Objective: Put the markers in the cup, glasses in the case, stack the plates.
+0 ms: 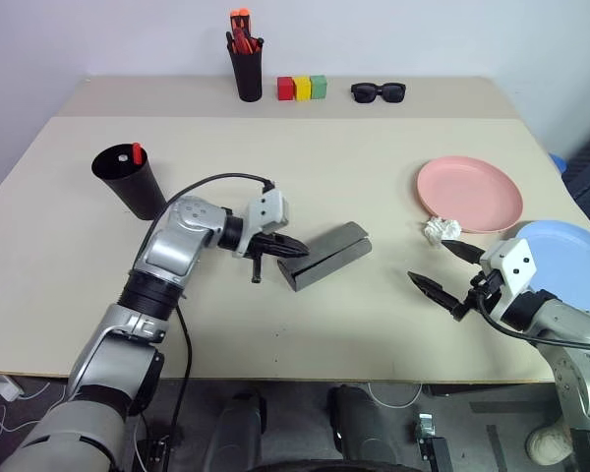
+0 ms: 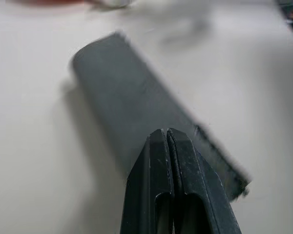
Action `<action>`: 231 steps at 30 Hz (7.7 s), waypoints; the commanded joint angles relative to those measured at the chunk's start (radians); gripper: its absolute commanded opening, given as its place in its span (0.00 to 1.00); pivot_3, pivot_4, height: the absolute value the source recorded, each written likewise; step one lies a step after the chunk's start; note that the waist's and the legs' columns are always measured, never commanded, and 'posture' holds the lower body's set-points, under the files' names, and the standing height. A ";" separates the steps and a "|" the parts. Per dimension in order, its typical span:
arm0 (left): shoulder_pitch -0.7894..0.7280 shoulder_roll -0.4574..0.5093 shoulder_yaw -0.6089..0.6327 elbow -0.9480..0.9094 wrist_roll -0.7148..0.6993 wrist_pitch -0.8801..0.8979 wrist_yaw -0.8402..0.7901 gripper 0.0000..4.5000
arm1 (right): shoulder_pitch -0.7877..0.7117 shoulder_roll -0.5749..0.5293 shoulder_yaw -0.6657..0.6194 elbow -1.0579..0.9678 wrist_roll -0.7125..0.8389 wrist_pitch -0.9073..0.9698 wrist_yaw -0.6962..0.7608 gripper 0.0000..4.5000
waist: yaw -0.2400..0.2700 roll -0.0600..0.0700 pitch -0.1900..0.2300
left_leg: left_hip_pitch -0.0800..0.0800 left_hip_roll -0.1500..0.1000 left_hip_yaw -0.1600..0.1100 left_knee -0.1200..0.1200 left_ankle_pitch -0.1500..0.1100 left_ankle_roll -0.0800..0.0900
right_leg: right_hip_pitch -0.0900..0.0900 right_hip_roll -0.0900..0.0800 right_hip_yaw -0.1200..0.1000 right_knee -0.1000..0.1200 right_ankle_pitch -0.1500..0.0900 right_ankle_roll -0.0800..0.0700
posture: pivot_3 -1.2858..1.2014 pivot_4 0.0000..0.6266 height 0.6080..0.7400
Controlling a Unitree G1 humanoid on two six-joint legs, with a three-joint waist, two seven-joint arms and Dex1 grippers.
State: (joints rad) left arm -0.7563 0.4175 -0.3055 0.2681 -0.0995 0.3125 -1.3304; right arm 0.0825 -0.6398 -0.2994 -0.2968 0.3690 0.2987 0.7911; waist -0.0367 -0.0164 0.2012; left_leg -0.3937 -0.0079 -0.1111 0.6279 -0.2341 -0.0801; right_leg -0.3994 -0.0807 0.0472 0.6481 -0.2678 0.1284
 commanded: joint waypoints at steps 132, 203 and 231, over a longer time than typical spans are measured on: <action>0.031 -0.056 -0.013 -0.293 -0.163 0.013 0.130 1.00 | -0.472 -0.101 0.055 0.608 -0.315 -0.269 -0.306 0.01 | 0.016 0.004 -0.007 | 0.003 -0.001 0.001 0.000 -0.001 0.002 | 0.006 0.000 0.001 -0.007 0.000 -0.001 | 0.52 0.24 1.00; 0.086 0.020 0.015 -0.394 -0.187 0.113 0.257 1.00 | -0.298 0.031 0.128 0.409 -0.102 0.130 -0.228 0.99 | 0.012 0.006 -0.006 | 0.003 0.000 0.001 0.000 -0.002 0.003 | 0.006 0.000 0.001 -0.008 0.000 0.000 | 0.52 0.24 1.00; 0.097 0.002 -0.004 -0.409 -0.183 0.125 0.283 1.00 | -0.420 0.077 0.020 0.494 -0.082 -0.044 -0.323 0.01 | 0.016 0.006 -0.006 | 0.002 -0.001 0.001 0.000 -0.002 0.003 | 0.006 0.000 0.001 -0.009 0.000 -0.001 | 0.52 0.24 1.00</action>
State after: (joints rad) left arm -0.6565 0.4261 -0.3200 -0.1204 -0.2741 0.4504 -1.0491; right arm -0.2899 -0.5661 -0.2332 0.2032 0.2726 0.2986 0.4873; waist -0.0212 -0.0106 0.1952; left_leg -0.3914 -0.0084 -0.1102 0.6278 -0.2358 -0.0771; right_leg -0.3937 -0.0810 0.0481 0.6394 -0.2676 0.1278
